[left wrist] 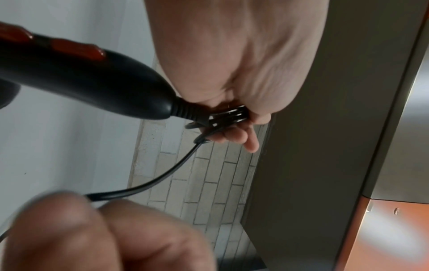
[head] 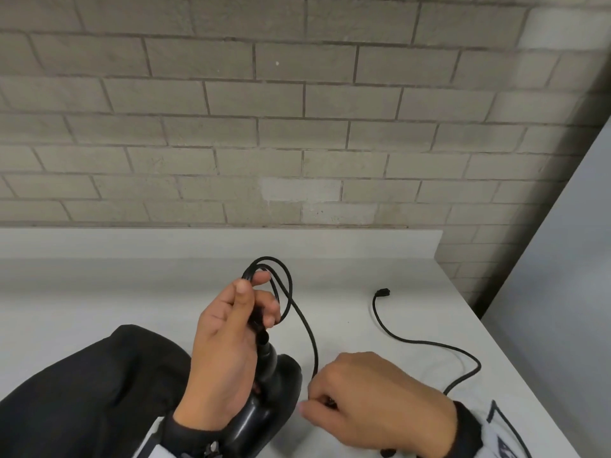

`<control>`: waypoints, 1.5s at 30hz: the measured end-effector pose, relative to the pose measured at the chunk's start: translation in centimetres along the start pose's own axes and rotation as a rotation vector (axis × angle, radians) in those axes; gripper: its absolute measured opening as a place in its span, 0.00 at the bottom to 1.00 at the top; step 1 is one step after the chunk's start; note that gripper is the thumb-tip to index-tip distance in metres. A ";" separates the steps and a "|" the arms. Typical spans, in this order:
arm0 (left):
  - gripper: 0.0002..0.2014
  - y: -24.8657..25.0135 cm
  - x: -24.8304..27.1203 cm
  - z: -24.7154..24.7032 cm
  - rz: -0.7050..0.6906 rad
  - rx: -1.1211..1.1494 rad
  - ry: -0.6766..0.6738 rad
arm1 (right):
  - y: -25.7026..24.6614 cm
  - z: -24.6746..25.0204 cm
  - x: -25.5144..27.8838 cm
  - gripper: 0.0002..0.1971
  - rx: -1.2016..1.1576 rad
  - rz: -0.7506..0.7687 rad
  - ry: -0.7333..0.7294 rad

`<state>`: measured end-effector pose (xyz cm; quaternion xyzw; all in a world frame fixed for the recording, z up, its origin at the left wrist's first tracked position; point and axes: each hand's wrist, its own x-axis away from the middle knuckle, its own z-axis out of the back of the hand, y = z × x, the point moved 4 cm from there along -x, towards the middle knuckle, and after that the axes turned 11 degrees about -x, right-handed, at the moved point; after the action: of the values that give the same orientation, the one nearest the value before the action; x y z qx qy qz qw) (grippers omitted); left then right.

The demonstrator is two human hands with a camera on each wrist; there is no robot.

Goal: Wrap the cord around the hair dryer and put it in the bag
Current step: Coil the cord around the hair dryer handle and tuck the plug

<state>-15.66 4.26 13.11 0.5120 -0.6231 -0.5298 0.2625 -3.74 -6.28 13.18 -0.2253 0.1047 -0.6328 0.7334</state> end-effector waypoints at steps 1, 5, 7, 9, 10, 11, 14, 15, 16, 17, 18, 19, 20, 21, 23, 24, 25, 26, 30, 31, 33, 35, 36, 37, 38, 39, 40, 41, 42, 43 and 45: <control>0.17 -0.1 0.0 -0.1 -0.011 -0.010 -0.018 | -0.5 0.5 0.1 0.25 0.001 0.057 -0.028; 0.16 0.0 0.3 -0.9 -0.039 -0.074 -0.079 | -2.0 2.6 0.2 0.21 -0.064 0.252 -0.048; 0.15 0.0 0.5 -1.2 -0.032 -0.095 -0.114 | -2.1 3.9 -0.1 0.17 -0.156 0.304 0.005; 0.21 0.0 0.8 -1.4 -0.040 -0.111 -0.184 | -1.8 4.7 -0.4 0.13 -0.313 0.315 0.062; 0.25 0.0 0.9 -1.4 -0.046 -0.125 -0.219 | -1.6 5.0 -0.6 0.12 -0.412 0.318 0.097; 0.28 0.0 1.0 -1.4 -0.052 -0.146 -0.247 | -1.4 5.1 -0.8 0.11 -0.501 0.325 0.146; 0.27 -0.1 0.9 -1.2 -0.074 -0.198 -0.279 | -0.7 5.0 -1.1 0.09 -0.576 0.336 0.355; 0.27 -0.1 0.9 -1.2 -0.080 -0.212 -0.283 | -0.5 4.9 -1.1 0.07 -0.540 0.341 0.446; 0.26 -0.1 0.9 -1.3 -0.086 -0.224 -0.293 | -0.5 5.0 -1.1 0.07 -0.497 0.350 0.537; 0.25 -0.1 1.0 -1.4 -0.086 -0.226 -0.306 | -0.5 5.1 -1.0 0.07 -0.457 0.375 0.625; 0.22 -0.2 1.0 -1.5 -0.082 -0.228 -0.312 | -0.5 5.1 -1.0 0.10 -0.422 0.409 0.706; 0.19 -0.2 1.0 -1.6 -0.074 -0.233 -0.314 | -0.5 5.2 -0.8 0.14 -0.377 0.436 0.784; 0.18 -0.3 1.0 -1.7 -0.059 -0.236 -0.310 | -0.5 5.3 -0.7 0.18 -0.337 0.435 0.847; 0.18 -0.4 1.0 -1.7 -0.039 -0.230 -0.304 | -0.4 5.3 -0.6 0.22 -0.313 0.418 0.895; 0.21 -0.6 0.9 -1.6 0.003 -0.186 -0.300 | -0.2 5.5 -0.5 0.26 -0.318 0.373 0.959; 0.25 -0.7 0.9 -1.6 0.029 -0.158 -0.302 | -0.1 5.6 -0.5 0.26 -0.346 0.337 0.969; 0.29 -0.8 0.9 -1.5 0.056 -0.129 -0.307 | 0.2 5.7 -0.6 0.26 -0.382 0.295 0.957; 0.31 -0.8 0.9 -1.5 0.078 -0.096 -0.319 | 0.4 5.7 -0.8 0.26 -0.427 0.254 0.918; 0.28 -1.1 1.1 -1.6 0.134 -0.007 -0.362 | 1.9 5.6 -1.6 0.29 -0.550 0.154 0.683; 0.28 -1.1 1.0 -1.5 0.137 0.000 -0.367 | 2.3 5.5 -1.8 0.28 -0.559 0.142 0.635; 0.30 -1.0 0.9 -1.5 0.139 -0.008 -0.376 | 2.7 5.1 -2.2 0.21 -0.536 0.154 0.550; 0.29 -0.9 0.9 -1.5 0.153 -0.039 -0.392 | 2.8 4.6 -2.4 0.13 -0.434 0.168 0.482; 0.28 -0.8 0.9 -1.6 0.161 -0.050 -0.405 | 2.7 4.5 -2.4 0.13 -0.371 0.169 0.454; 0.27 -0.7 0.9 -1.6 0.165 -0.063 -0.416 | 2.7 4.5 -2.4 0.13 -0.320 0.170 0.428; 0.27 -0.6 0.8 -1.6 0.165 -0.082 -0.428 | 2.7 4.6 -2.3 0.12 -0.283 0.172 0.399; 0.27 -0.4 0.8 -1.6 0.160 -0.108 -0.445 | 2.7 4.8 -2.3 0.12 -0.256 0.171 0.366; 0.28 -0.3 0.7 -1.6 0.150 -0.137 -0.468 | 2.8 4.9 -2.2 0.11 -0.234 0.165 0.331; 0.29 -0.2 0.7 -1.7 0.137 -0.167 -0.495 | 3.0 5.0 -2.2 0.11 -0.221 0.158 0.298; 0.30 -0.1 0.7 -1.7 0.128 -0.198 -0.518 | 3.1 5.0 -2.1 0.11 -0.220 0.153 0.267; 0.29 0.0 0.7 -1.8 0.124 -0.225 -0.535 | 3.2 5.0 -2.0 0.10 -0.227 0.152 0.237; 0.25 0.1 0.6 -1.8 0.120 -0.283 -0.550 | 3.3 4.8 -1.7 0.10 -0.257 0.158 0.187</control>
<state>-14.38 2.98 13.61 0.2700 -0.6202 -0.7133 0.1834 0.97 -3.38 15.68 -0.2484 0.2700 -0.5728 0.7330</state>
